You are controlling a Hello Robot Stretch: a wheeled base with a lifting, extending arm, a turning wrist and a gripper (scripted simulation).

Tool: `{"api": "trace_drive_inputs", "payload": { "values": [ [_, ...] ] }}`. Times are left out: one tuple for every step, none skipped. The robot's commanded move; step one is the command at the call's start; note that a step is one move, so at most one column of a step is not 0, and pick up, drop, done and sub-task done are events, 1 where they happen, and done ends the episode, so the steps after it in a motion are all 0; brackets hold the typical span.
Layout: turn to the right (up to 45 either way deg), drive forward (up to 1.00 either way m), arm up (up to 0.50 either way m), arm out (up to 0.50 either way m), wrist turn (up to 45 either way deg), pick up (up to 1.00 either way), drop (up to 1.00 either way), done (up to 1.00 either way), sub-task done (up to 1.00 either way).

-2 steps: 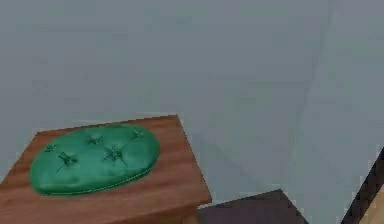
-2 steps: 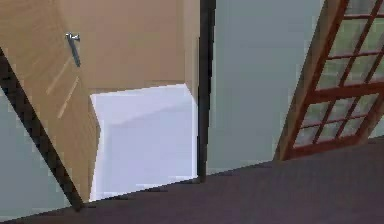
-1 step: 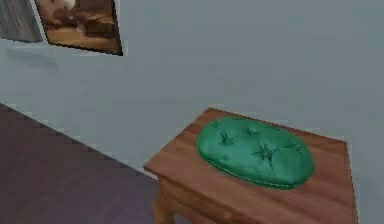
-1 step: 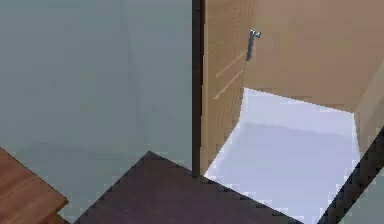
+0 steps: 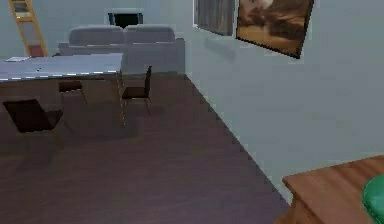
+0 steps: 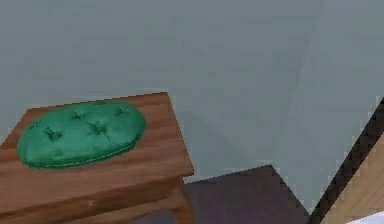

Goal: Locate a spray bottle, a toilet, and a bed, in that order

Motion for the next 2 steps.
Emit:
{"api": "trace_drive_inputs", "payload": {
  "values": [
    [-15.0, 0.00, 0.00, 0.00, 0.0, 0.00, 0.00, 0.00, 0.00],
    [-3.0, 0.00, 0.00, 0.00, 0.0, 0.00, 0.00, 0.00, 0.00]
  ]
}}
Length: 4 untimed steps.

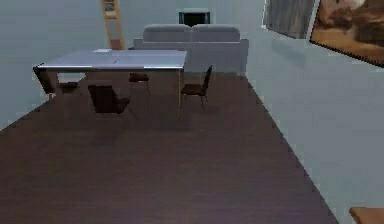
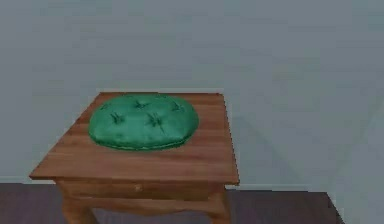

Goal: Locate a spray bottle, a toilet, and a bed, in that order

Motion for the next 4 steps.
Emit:
{"api": "trace_drive_inputs", "payload": {
  "values": [
    [-45.0, 0.00, 0.00, 0.00, 0.0, 0.00, 0.00, 0.00, 0.00],
    [-42.0, 0.00, 0.00, 0.00, 0.0, 0.00, 0.00, 0.00, 0.00],
    [0.0, 0.15, 0.00, 0.00, 0.0, 0.00, 0.00, 0.00, 0.00],
    [45.0, 0.00, 0.00, 0.00, 0.0, 0.00, 0.00, 0.00, 0.00]
  ]
}}
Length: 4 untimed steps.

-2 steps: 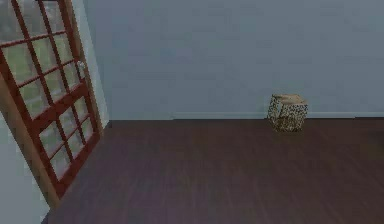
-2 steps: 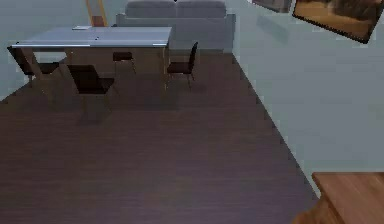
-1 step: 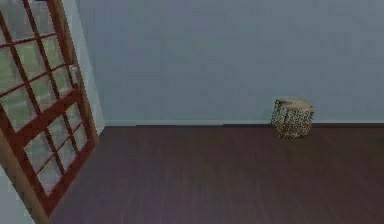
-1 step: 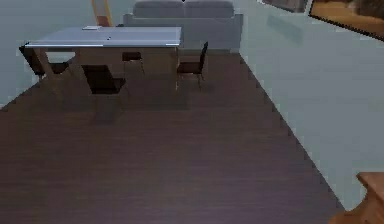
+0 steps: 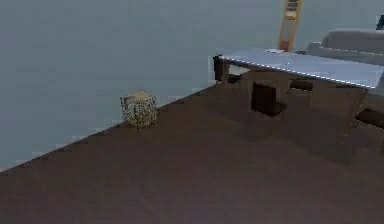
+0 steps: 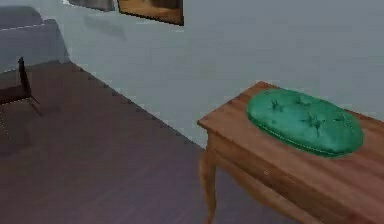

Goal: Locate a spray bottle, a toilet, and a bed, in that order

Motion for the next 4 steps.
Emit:
{"api": "trace_drive_inputs", "payload": {
  "values": [
    [42.0, 0.00, 0.00, 0.00, 0.0, 0.00, 0.00, 0.00, 0.00],
    [0.0, 0.70, 0.00, 0.00, 0.0, 0.00, 0.00, 0.00, 0.00],
    [45.0, 0.00, 0.00, 0.00, 0.0, 0.00, 0.00, 0.00, 0.00],
    [0.0, 0.10, 0.00, 0.00, 0.0, 0.00, 0.00, 0.00, 0.00]
  ]
}}
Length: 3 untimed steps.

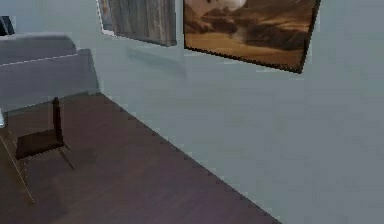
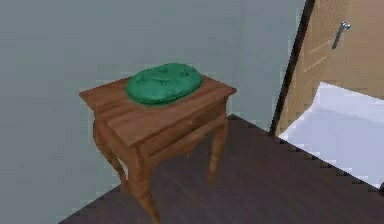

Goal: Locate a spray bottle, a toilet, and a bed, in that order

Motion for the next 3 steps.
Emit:
{"api": "trace_drive_inputs", "payload": {
  "values": [
    [-21.0, 0.00, 0.00, 0.00, 0.0, 0.00, 0.00, 0.00, 0.00],
    [0.0, 1.00, 0.00, 0.00, 0.0, 0.00, 0.00, 0.00, 0.00],
    [0.0, 0.60, 0.00, 0.00, 0.0, 0.00, 0.00, 0.00, 0.00]
  ]
}}
